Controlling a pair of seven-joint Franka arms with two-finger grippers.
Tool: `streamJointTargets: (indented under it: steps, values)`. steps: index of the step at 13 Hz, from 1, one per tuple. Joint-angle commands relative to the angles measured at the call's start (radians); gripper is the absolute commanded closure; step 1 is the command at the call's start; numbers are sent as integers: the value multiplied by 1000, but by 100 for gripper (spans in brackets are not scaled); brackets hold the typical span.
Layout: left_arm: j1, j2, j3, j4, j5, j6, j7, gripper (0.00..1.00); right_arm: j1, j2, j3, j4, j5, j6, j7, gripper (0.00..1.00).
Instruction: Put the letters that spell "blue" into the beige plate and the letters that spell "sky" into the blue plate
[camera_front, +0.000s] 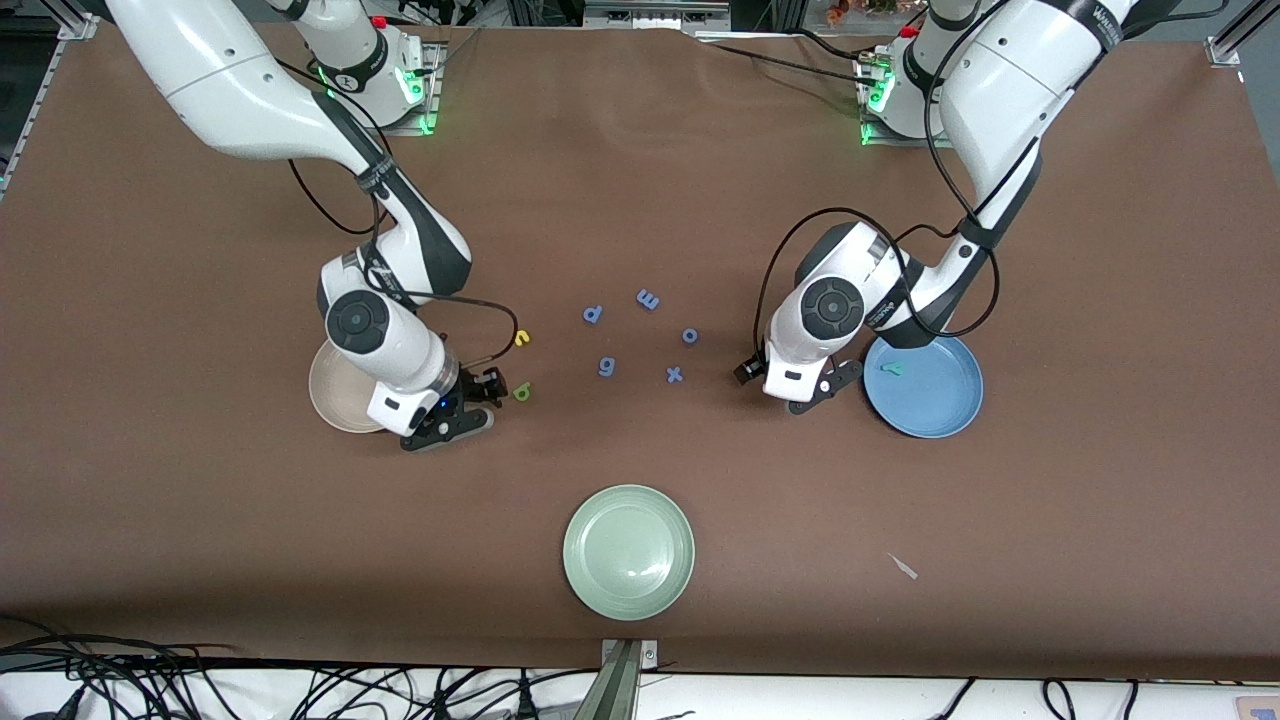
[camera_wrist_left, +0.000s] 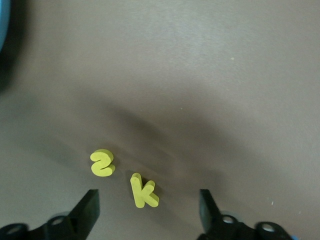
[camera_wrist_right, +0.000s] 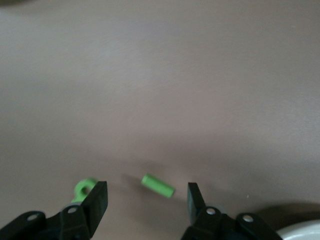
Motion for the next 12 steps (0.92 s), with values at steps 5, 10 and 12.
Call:
streamJointTargets:
  steps: [5, 10, 12]
  values:
    - [19, 3, -3, -64, -15, 97, -54, 34, 53, 51, -42, 55, -12, -98, 319, 31]
    - [14, 6, -3, -73, -5, 100, -54, 62, 53, 48, -42, 45, -15, -95, 319, 30]
    - [14, 6, -3, -78, -4, 103, -54, 63, 53, 45, -42, 26, -15, -95, 319, 36]
